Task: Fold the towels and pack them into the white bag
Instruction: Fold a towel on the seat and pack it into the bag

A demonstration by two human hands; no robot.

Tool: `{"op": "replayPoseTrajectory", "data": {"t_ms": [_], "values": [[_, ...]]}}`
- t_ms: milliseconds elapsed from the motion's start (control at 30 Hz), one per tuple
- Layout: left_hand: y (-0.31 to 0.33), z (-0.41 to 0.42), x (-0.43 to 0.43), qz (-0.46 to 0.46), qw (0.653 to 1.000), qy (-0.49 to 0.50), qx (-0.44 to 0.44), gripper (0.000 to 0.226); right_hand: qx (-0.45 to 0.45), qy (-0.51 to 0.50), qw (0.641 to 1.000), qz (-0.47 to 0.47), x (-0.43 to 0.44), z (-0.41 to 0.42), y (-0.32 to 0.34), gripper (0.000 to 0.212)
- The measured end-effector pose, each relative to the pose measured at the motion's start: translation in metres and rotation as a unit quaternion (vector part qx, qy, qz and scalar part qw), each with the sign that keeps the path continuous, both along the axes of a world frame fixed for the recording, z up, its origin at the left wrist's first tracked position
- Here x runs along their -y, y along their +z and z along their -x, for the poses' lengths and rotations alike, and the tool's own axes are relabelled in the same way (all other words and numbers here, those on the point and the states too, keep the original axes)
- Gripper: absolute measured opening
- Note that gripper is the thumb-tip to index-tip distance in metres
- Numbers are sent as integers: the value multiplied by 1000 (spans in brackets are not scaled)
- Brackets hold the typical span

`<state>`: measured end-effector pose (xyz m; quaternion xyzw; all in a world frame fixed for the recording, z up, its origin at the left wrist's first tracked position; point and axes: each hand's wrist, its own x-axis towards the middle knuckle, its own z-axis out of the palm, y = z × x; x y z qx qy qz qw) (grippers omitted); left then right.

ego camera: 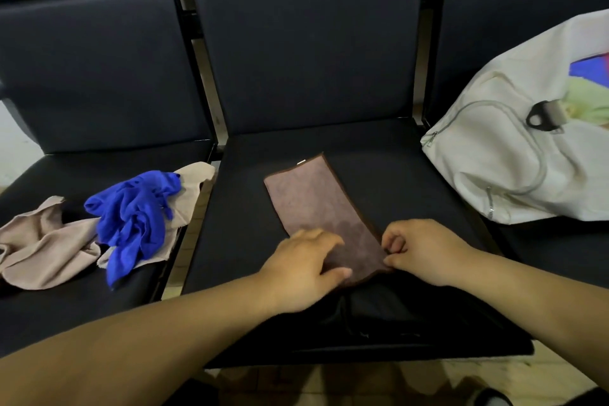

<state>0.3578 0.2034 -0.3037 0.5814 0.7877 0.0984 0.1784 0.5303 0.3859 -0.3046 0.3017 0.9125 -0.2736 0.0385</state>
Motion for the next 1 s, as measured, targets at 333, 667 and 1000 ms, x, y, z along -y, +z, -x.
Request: {"op": "replayPoseTrajectory", "data": {"t_ms": [333, 667, 1000], "values": [[-13, -10, 10, 37, 999, -7, 14, 59, 24, -60, 998, -13, 11, 6, 5, 20], [-12, -7, 14, 24, 1000, -12, 14, 60, 60, -96, 993, 40, 14, 17, 4, 31], [-14, -3, 18, -22, 1000, -19, 3, 59, -14, -133, 989, 65, 8, 11, 2, 20]]}}
